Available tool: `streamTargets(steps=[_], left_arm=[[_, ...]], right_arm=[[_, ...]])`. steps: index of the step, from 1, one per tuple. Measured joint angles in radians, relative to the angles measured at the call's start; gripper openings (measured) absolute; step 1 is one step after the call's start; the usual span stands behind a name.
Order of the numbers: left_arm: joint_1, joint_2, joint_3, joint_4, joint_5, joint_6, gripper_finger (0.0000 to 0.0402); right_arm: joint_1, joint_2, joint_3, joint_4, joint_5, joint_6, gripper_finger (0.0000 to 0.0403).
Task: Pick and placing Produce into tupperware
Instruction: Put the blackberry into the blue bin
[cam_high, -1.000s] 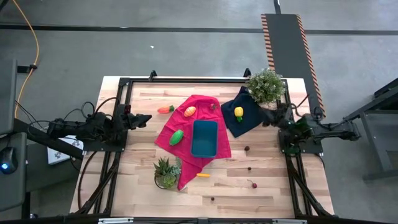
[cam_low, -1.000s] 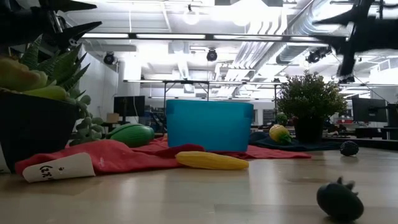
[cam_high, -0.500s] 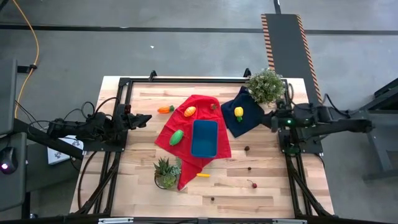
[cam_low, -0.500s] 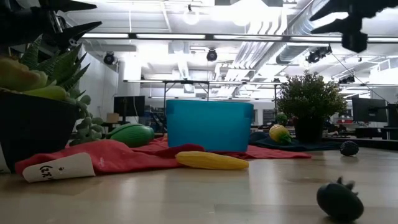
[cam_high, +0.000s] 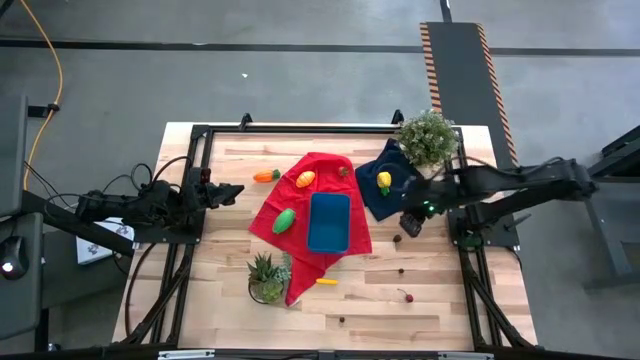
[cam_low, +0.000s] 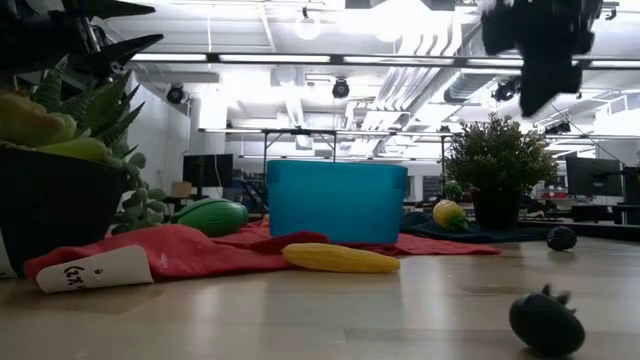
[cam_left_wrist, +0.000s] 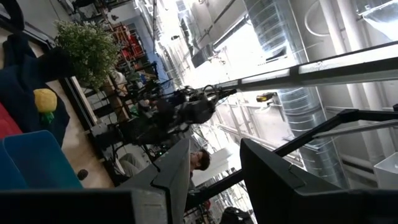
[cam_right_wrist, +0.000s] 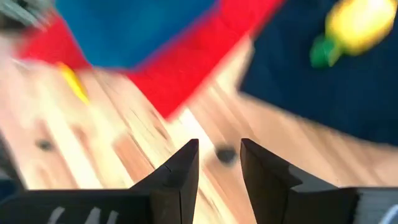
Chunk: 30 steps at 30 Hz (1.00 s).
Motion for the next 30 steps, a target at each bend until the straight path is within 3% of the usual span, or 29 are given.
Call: streamTargets(steps=[7,18,30], left_arm=[[0.0,0.0,0.0,-0.002,0.0,0.0,0.0129],[0.0,0.0,0.0,-0.037,0.0,0.0,0.0129],[0.0,0.0,0.0,-0.055,0.0,0.0,0.0129]], right_arm=[[0.0,0.156,0.001,-0.025,-0.076,0.046,0.011],[0.0,0.294,0.002,-0.012,-0.077,0.151,0.011],[0.0,0.413,0.002,0.053,-0.086,0.155,0.011]])
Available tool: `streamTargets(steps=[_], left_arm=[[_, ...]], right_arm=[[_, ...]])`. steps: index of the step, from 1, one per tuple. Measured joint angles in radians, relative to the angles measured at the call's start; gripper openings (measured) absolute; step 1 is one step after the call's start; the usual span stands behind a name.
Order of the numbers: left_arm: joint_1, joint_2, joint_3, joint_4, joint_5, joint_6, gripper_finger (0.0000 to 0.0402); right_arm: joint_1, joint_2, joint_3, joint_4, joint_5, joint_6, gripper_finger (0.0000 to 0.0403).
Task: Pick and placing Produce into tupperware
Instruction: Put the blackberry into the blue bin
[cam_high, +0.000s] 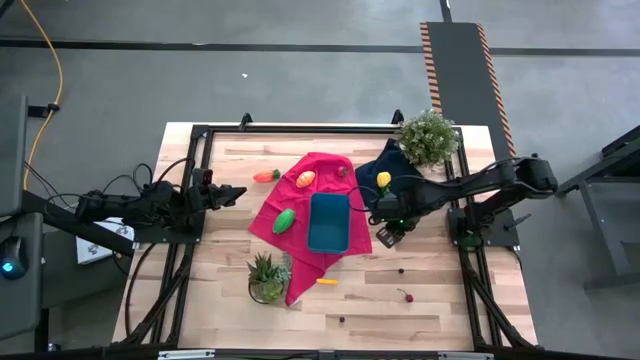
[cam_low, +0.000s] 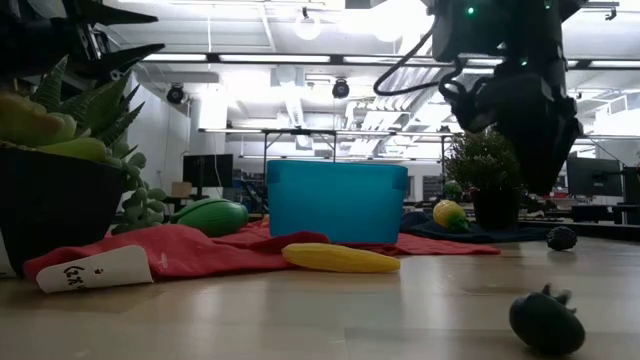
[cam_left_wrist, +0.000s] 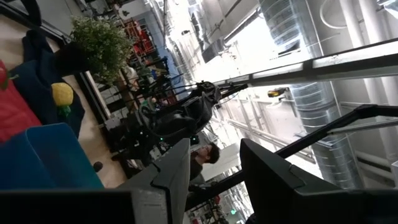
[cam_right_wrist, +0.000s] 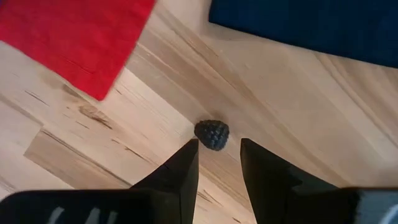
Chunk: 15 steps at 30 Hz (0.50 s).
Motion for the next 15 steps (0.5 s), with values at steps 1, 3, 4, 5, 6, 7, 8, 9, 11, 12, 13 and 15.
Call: streamTargets(steps=[1,3,4,5,6,7,8,9,11,12,13,15], left_arm=[[0.0,0.0,0.0,-0.001,0.0,0.0,0.0129],[0.0,0.0,0.0,-0.001,0.0,0.0,0.0129],[0.0,0.0,0.0,-0.002,0.0,0.0,0.0129],[0.0,0.0,0.0,-0.002,0.0,0.0,0.0129],[0.0,0.0,0.0,-0.003,0.0,0.0,0.0129],[0.0,0.0,0.0,-0.006,0.0,0.0,0.0129],[0.0,0.0,0.0,-0.01,0.0,0.0,0.0129],[0.0,0.0,0.0,-0.016,0.0,0.0,0.0129],[0.0,0.0,0.0,-0.027,0.0,0.0,0.0129],[0.0,0.0,0.0,-0.033,0.0,0.0,0.0129],[0.0,0.0,0.0,-0.039,0.0,-0.001,0.0129],[0.0,0.0,0.0,-0.053,0.0,-0.001,0.0129]], right_arm=[[0.0,0.008,0.0,0.003,0.0,-0.001,0.0111],[-0.001,0.02,0.0,0.006,0.0,-0.003,0.0111],[0.0,0.025,0.0,0.006,0.001,-0.002,0.0111],[0.0,0.027,-0.001,0.009,0.002,-0.002,0.0111],[0.0,0.027,-0.008,0.02,0.004,-0.001,0.0111],[-0.001,0.027,-0.018,0.029,0.004,0.007,0.0113],[-0.001,0.027,-0.027,0.032,0.004,0.02,0.0118],[0.0,0.027,-0.037,0.032,0.004,0.031,0.0124],[0.0,0.027,-0.053,0.037,0.002,0.055,0.0142],[0.0,0.027,-0.059,0.036,0.0,0.07,0.0153],[0.0,0.027,-0.064,0.034,-0.001,0.074,0.0162],[0.0,0.027,-0.064,0.038,-0.001,0.074,0.0178]])
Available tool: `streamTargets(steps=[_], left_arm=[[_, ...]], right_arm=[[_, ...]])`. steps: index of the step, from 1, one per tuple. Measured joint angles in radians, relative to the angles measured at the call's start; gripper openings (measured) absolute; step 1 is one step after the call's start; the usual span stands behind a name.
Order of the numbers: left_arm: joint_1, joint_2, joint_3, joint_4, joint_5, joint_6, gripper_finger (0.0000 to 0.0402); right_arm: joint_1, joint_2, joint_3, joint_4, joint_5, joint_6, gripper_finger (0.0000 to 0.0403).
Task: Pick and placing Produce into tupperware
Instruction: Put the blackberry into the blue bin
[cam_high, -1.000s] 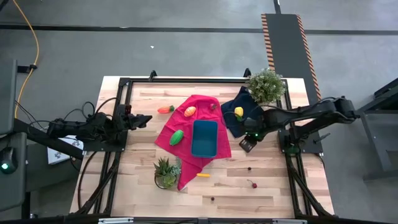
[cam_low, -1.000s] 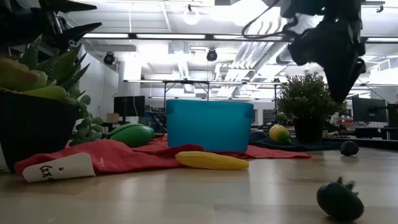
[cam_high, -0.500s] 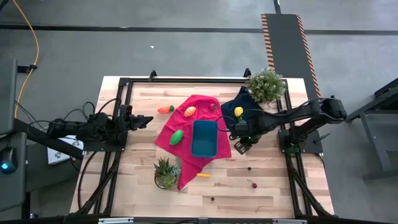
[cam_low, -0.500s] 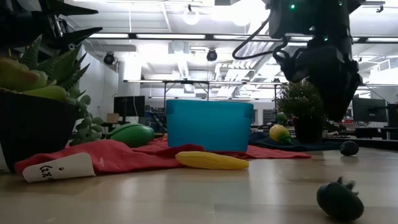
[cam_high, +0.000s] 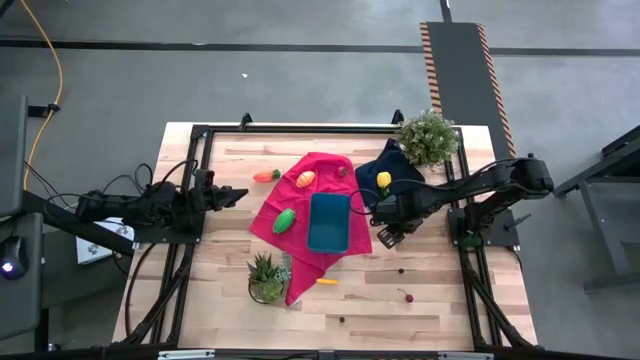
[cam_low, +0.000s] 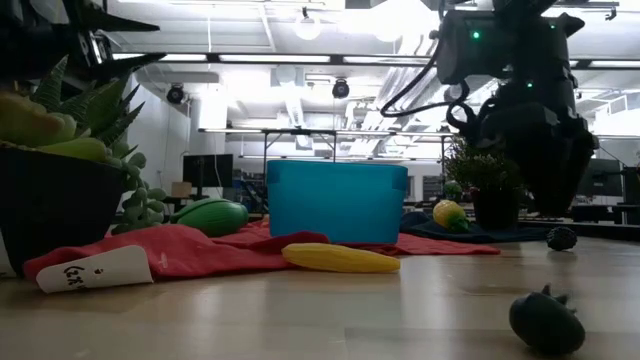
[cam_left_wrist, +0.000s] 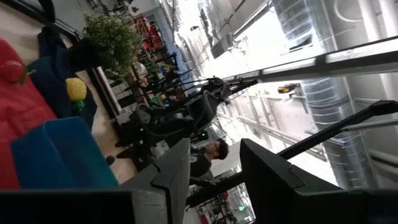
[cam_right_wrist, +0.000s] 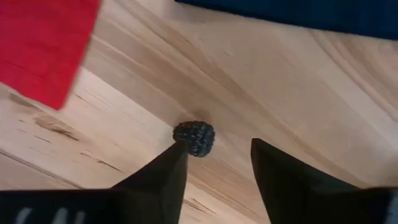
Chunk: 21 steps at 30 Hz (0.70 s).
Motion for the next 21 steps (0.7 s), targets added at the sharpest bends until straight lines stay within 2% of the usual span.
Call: streamTargets(steps=[4,21], left_arm=[[0.0,0.0,0.0,-0.005,0.0,0.0,0.0129],[0.0,0.0,0.0,-0.021,0.0,0.0,0.0129]], right_arm=[[0.0,0.0,0.0,0.011,-0.006,0.021,0.0189],[-0.02,0.0,-0.027,0.066,-0.032,0.074,0.019]])
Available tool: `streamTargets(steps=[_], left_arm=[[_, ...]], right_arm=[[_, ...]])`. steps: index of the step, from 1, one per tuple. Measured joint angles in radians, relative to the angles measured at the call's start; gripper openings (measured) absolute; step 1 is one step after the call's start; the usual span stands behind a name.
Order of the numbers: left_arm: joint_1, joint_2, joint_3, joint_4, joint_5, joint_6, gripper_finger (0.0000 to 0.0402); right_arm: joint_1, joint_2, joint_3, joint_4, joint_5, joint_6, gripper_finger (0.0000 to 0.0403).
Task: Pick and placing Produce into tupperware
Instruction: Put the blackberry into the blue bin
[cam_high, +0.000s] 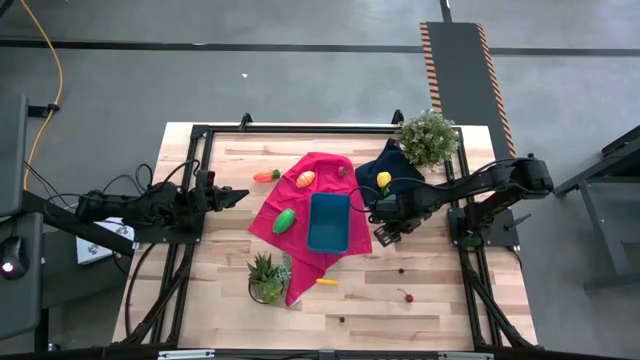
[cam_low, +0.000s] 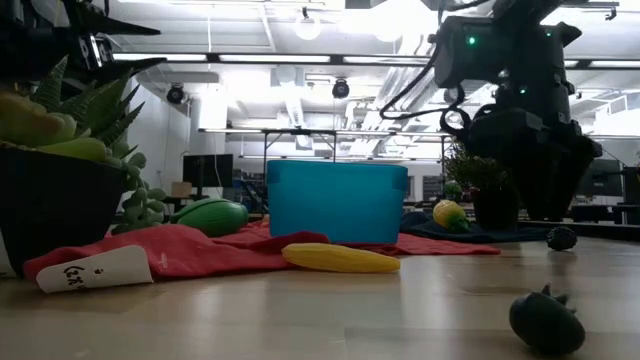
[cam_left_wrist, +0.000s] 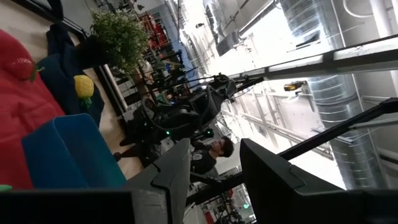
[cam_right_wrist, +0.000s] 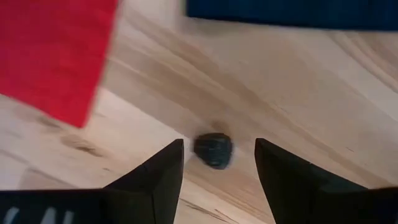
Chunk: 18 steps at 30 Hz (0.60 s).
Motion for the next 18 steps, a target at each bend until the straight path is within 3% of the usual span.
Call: streamTargets(steps=[18], left_arm=[[0.0,0.0,0.0,-0.03,0.004,0.0,0.0129]], right_arm=[[-0.006,0.005,-0.006,0.03,0.012,0.006,0.019]])
